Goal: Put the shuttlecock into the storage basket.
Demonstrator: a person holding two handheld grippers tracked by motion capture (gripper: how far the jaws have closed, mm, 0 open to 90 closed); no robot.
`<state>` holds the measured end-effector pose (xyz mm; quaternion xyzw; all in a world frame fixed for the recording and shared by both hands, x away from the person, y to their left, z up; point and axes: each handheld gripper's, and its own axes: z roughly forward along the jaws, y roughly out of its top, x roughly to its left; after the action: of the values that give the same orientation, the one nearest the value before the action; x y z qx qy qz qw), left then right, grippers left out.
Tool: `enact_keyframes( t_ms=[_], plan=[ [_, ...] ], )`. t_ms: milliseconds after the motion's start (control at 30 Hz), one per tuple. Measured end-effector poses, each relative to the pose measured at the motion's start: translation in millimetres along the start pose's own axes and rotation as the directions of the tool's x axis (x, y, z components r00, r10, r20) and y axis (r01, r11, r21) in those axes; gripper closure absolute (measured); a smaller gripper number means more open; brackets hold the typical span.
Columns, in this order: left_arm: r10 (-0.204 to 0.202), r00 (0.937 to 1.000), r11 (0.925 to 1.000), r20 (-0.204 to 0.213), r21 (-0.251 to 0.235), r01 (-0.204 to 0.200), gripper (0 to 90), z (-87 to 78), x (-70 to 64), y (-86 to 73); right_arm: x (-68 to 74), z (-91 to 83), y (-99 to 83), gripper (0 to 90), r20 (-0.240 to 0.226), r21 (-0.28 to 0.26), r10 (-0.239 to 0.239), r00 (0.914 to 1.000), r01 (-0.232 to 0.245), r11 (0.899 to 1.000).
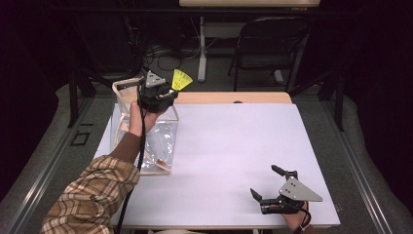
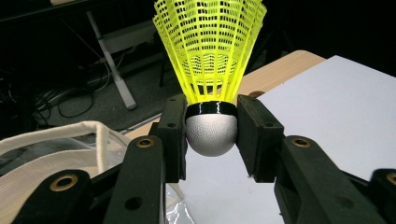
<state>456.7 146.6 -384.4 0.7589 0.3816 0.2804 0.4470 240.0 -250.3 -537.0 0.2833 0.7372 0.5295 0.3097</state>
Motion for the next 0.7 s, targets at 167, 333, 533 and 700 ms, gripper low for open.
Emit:
enact_keyframes(
  t_ms=[167,333,533,700],
  plan=[
    [-0.009,1.0000,0.9999,-0.004,-0.010,0.009,64.7,-3.0,5.0,3.1,-0.3,0.2,-0.2,0.1,0.001,0.002,-0.001,1.0000,0.001,1.000],
    [-0.006,0.9999,0.9999,-0.009,-0.015,0.006,64.7,-4.8,8.5,7.6,-0.2,0.8,-0.4,0.1,0.004,0.004,-0.002,1.0000,0.002,1.000],
    [-0.018,0.9998,0.9996,-0.013,-0.022,0.018,64.7,-6.9,15.3,9.7,-0.1,0.3,-0.2,0.1,0.002,0.004,-0.002,1.0000,0.002,1.000],
    [-0.025,0.9994,0.9994,-0.026,-0.026,0.024,64.7,-10.0,21.6,10.7,0.1,0.2,-0.1,0.0,0.002,0.005,-0.003,1.0000,0.003,1.000]
  ],
)
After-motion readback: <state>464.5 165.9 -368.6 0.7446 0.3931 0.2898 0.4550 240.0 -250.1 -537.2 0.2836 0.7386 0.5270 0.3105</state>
